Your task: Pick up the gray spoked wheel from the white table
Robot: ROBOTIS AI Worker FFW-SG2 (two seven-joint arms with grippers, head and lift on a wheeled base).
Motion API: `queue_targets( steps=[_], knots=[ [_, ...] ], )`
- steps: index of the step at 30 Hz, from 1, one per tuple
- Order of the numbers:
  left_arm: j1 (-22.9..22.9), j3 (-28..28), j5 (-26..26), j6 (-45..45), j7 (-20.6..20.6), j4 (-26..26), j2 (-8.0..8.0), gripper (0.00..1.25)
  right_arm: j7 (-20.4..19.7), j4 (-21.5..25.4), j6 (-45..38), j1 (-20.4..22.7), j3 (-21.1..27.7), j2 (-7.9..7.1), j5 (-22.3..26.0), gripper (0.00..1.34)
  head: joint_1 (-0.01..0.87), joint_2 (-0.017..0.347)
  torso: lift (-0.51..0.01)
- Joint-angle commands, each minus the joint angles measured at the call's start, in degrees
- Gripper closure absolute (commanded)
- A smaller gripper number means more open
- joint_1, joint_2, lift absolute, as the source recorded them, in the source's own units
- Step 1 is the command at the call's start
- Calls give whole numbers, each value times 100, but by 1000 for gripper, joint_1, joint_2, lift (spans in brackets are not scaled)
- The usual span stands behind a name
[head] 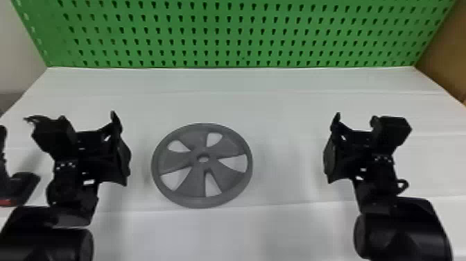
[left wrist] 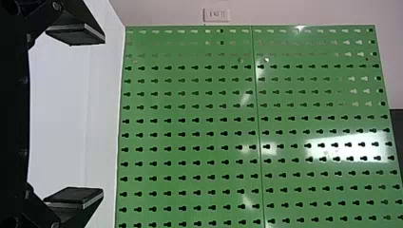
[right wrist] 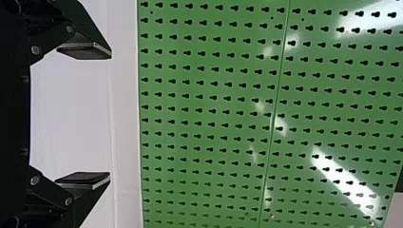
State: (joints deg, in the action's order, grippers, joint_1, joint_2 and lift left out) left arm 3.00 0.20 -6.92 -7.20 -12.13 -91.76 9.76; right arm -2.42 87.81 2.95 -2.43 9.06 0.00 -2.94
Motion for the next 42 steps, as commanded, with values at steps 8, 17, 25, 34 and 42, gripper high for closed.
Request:
queue_targets(
  steps=[8,17,25,34,42],
  knots=[
    [25,24,15,-18,0,0,0,148,-4,-10,4,-3,-18,5,-13,364,765,2,-96],
    [34,7,6,-18,0,0,0,148,-4,-1,13,-3,-1,5,-5,364,765,2,-96],
    [34,7,-2,-18,0,0,0,148,-4,-10,13,-12,26,5,-5,364,765,2,-96],
    [17,-2,-2,-18,0,0,0,148,-4,-1,13,-12,43,5,4,364,765,2,-96],
    [-19,-37,-29,-9,0,0,0,148,5,-1,-75,-38,61,5,75,361,765,2,-96]
  ],
)
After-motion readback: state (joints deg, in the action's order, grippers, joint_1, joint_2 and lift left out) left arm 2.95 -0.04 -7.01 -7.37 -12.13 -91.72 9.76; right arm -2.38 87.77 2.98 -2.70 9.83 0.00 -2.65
